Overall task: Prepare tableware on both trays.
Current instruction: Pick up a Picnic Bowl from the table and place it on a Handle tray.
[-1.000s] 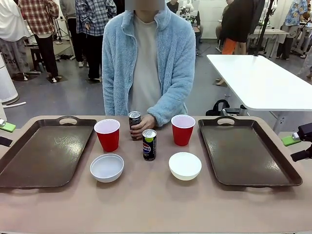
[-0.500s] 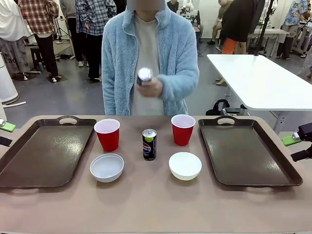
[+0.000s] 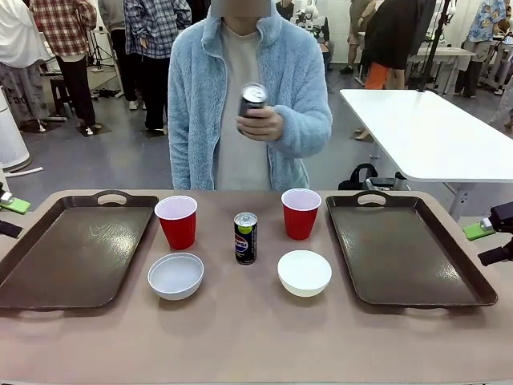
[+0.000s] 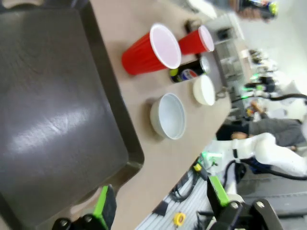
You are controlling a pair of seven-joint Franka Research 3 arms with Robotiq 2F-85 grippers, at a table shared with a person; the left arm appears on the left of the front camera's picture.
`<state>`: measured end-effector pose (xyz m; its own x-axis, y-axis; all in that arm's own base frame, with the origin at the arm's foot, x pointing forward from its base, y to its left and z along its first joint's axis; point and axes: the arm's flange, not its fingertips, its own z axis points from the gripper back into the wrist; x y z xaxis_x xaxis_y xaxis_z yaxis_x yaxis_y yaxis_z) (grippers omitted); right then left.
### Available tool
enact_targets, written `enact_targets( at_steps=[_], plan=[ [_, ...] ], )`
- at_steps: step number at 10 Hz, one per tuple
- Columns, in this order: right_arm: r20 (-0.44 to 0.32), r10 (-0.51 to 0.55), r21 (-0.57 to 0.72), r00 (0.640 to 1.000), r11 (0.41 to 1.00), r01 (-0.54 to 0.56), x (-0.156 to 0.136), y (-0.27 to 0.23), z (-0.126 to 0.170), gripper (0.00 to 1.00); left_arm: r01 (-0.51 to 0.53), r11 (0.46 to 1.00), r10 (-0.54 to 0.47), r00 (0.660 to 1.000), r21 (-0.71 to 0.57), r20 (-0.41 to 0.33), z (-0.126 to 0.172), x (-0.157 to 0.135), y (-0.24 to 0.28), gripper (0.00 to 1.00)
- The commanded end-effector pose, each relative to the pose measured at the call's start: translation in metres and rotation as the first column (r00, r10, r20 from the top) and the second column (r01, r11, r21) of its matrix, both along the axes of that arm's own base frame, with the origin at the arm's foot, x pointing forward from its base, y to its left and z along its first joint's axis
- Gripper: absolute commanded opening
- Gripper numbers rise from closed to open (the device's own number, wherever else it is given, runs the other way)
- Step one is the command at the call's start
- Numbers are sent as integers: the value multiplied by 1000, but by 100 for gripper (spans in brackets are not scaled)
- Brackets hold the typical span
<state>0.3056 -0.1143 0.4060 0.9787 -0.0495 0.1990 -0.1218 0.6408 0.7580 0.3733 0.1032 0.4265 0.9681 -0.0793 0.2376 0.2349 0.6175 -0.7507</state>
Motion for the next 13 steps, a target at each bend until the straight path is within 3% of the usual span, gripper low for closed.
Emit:
enact_targets(
  at_steps=[1,3,5,7,10,13],
  plan=[
    [22,2,29,1000,1000,-2,3,0,-1,100,28,966,-10,997,258,-74,55,14,-51,100],
    [22,2,29,1000,1000,-2,3,0,-1,100,109,893,-60,990,437,-125,91,41,-109,100],
    [22,2,29,1000,1000,-2,3,0,-1,100,172,804,-90,981,569,-169,88,45,-172,100],
    [22,2,29,1000,1000,-2,3,0,-1,100,211,719,-132,977,662,-168,58,28,-229,100],
    [22,2,29,1000,1000,-2,3,0,-1,100,171,692,-108,985,702,-134,7,25,-272,100],
    [22,2,29,1000,1000,-2,3,0,-1,100,67,666,-89,996,743,-10,-33,29,-293,100]
  ],
)
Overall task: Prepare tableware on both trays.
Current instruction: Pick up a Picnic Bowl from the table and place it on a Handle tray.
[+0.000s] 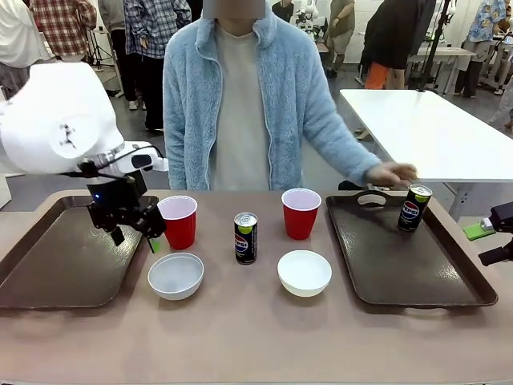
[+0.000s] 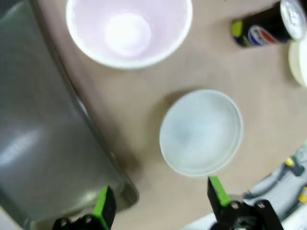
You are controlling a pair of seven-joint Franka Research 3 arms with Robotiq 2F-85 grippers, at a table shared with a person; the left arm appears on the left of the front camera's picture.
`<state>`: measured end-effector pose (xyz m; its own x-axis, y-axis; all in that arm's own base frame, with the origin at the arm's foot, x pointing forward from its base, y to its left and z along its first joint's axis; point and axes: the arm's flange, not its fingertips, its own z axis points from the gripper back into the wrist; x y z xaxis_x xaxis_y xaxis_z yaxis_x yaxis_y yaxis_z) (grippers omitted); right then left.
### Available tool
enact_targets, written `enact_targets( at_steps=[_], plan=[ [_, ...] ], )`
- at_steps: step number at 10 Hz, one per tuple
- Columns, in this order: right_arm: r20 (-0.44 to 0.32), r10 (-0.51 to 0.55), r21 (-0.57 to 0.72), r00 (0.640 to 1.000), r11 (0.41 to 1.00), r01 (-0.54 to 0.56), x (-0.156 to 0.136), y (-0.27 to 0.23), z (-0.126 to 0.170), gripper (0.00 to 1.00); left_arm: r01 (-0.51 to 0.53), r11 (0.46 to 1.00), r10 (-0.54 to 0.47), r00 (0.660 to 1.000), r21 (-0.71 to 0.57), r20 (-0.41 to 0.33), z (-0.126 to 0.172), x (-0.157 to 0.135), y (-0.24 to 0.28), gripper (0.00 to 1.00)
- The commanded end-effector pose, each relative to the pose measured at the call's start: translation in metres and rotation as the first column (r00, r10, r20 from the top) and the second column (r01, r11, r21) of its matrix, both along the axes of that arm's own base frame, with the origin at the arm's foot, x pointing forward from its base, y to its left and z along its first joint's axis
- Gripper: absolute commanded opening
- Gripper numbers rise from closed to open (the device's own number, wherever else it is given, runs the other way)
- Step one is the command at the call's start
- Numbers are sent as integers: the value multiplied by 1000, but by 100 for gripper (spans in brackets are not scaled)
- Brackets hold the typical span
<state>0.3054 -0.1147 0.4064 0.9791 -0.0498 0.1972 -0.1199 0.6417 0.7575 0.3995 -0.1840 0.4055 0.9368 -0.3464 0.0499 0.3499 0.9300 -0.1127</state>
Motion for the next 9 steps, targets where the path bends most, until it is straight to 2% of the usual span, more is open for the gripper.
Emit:
enact_targets(
  at_steps=[1,4,5,6,7,8,9],
  plan=[
    [24,2,31,1000,1000,-3,3,0,-2,100,-44,998,42,998,53,48,-23,8,-10,100],
    [24,2,31,1000,1000,-3,3,0,-2,100,-39,998,39,999,46,7,-42,14,-19,100],
    [24,2,31,1000,1000,-3,3,0,-2,100,-33,998,33,999,48,5,-46,13,-23,95],
    [24,2,31,1000,1000,-3,3,0,-2,100,-11,999,11,1000,48,-3,-51,13,-25,63],
    [24,2,31,1000,1000,-3,3,0,-2,100,-2,998,2,1000,55,-7,-55,13,-26,40],
    [24,2,31,1000,1000,-3,3,0,-2,100,0,998,1,1000,55,-9,-56,13,-28,7],
    [24,2,31,1000,1000,-3,3,0,-2,100,3,998,-3,1000,57,-11,-56,13,-29,0]
  ],
)
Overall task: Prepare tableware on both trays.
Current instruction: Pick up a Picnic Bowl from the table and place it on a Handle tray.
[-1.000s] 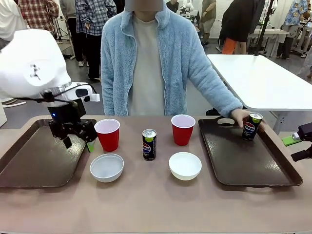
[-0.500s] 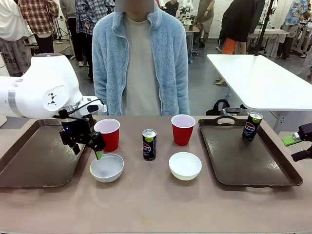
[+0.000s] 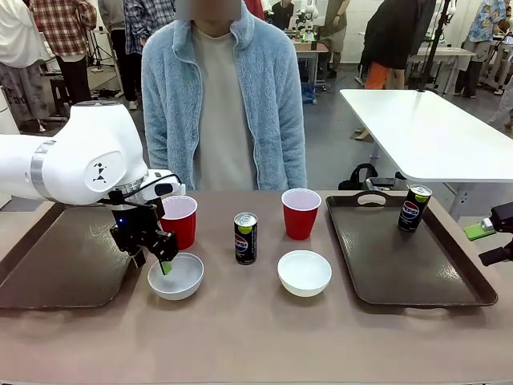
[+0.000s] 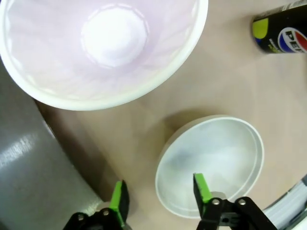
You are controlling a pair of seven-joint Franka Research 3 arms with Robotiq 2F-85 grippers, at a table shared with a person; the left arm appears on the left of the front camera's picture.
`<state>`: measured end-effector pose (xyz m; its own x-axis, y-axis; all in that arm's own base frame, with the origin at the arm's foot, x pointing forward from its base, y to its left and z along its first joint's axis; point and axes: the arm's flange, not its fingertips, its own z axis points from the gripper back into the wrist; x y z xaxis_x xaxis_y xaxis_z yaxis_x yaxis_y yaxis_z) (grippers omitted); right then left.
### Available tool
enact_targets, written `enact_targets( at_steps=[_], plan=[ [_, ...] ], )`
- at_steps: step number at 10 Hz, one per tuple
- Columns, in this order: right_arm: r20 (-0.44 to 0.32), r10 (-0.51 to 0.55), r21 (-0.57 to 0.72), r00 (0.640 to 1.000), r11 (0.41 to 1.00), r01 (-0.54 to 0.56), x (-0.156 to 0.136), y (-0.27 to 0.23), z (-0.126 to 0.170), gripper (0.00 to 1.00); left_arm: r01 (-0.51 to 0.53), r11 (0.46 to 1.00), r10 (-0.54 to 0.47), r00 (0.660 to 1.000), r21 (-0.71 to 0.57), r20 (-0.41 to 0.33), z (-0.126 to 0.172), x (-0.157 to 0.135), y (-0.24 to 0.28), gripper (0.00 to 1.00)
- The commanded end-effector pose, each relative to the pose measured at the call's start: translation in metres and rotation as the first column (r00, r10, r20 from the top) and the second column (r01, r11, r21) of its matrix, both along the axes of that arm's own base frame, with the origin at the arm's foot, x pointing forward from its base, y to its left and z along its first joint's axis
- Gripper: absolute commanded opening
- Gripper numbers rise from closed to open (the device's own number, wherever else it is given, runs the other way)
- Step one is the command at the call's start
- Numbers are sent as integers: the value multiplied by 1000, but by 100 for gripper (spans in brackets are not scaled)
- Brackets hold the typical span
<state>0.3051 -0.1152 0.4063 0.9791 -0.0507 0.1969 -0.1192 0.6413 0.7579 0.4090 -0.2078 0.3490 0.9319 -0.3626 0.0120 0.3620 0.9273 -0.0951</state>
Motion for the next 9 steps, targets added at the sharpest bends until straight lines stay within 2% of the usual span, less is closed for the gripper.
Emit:
enact_targets(
  at_steps=[1,2,3,4,5,9],
  plan=[
    [24,3,30,1000,1000,-4,3,0,-2,100,-7,1000,7,1000,26,14,0,3,-5,0],
    [24,3,30,1000,1000,-4,3,0,-2,100,-7,1000,7,1000,24,11,0,4,-5,0],
    [24,3,30,1000,1000,-4,3,0,-2,100,-9,1000,9,1000,21,6,-1,5,-5,14],
    [24,3,30,1000,1000,-4,3,0,-2,100,-6,1000,6,1000,19,-5,-4,5,-3,5],
    [24,3,30,1000,1000,-4,3,0,-2,100,-8,1000,9,1000,15,-14,-4,6,-1,0],
    [24,3,30,1000,1000,-4,3,0,-2,100,-1,1000,1,999,14,-48,2,3,4,0]
  ],
)
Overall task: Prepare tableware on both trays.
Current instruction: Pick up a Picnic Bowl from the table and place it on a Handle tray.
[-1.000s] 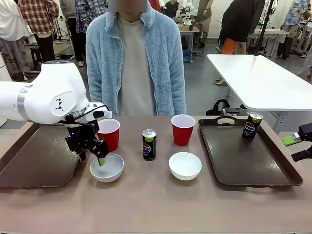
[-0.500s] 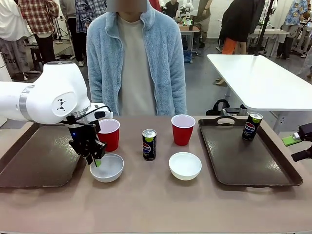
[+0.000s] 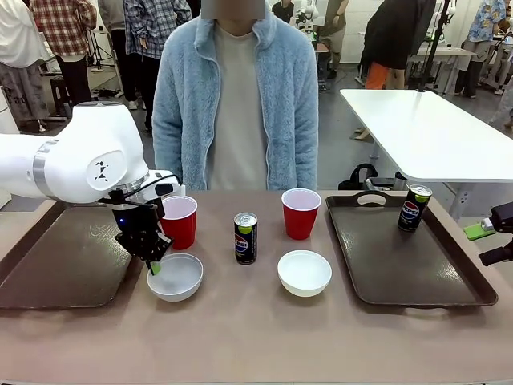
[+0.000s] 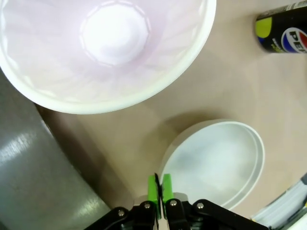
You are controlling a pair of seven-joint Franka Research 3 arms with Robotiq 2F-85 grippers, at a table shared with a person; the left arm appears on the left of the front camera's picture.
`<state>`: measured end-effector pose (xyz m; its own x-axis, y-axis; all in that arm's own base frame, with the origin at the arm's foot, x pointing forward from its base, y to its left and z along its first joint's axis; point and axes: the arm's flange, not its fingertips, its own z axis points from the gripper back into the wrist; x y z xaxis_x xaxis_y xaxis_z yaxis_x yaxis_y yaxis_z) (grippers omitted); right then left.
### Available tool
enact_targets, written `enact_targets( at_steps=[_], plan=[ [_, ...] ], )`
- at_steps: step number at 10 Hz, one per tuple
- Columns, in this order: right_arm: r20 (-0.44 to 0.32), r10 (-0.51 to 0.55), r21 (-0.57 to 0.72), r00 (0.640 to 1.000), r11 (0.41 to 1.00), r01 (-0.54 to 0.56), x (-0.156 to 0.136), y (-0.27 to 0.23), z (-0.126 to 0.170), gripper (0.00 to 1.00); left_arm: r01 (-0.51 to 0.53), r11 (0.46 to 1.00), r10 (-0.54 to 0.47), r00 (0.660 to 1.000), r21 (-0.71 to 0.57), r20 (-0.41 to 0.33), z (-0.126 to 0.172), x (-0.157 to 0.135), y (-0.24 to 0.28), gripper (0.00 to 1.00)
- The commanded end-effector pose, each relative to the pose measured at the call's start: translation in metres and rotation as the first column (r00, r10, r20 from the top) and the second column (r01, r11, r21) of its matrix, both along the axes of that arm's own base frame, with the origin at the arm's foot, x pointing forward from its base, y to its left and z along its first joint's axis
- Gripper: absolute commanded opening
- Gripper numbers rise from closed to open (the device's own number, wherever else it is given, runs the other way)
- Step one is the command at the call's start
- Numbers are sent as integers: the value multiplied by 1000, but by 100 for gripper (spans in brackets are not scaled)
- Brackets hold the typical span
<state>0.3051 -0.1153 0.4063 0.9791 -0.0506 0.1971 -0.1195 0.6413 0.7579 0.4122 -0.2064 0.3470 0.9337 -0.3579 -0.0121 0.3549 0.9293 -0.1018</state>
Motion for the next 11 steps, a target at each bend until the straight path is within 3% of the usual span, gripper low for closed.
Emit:
enact_targets(
  at_steps=[1,2,4,6,9,11],
  plan=[
    [24,3,30,1000,1000,-4,3,0,-2,100,17,1000,-17,1000,0,-24,16,-6,7,0],
    [24,3,30,1000,1000,-4,3,0,-2,100,19,999,-19,1000,-38,-20,39,-13,15,0],
    [24,3,30,1000,1000,-4,3,0,-2,100,33,996,-28,998,-82,56,93,-31,41,0],
    [24,3,30,1000,1000,-4,3,0,-2,100,10,994,-3,998,-107,68,121,-33,78,0],
    [24,3,30,1000,1000,-4,3,0,-2,100,-28,995,32,999,-100,39,121,-24,160,0],
    [24,3,30,1000,1000,-4,3,0,-2,100,-168,980,176,981,-107,77,112,-3,222,0]
  ],
)
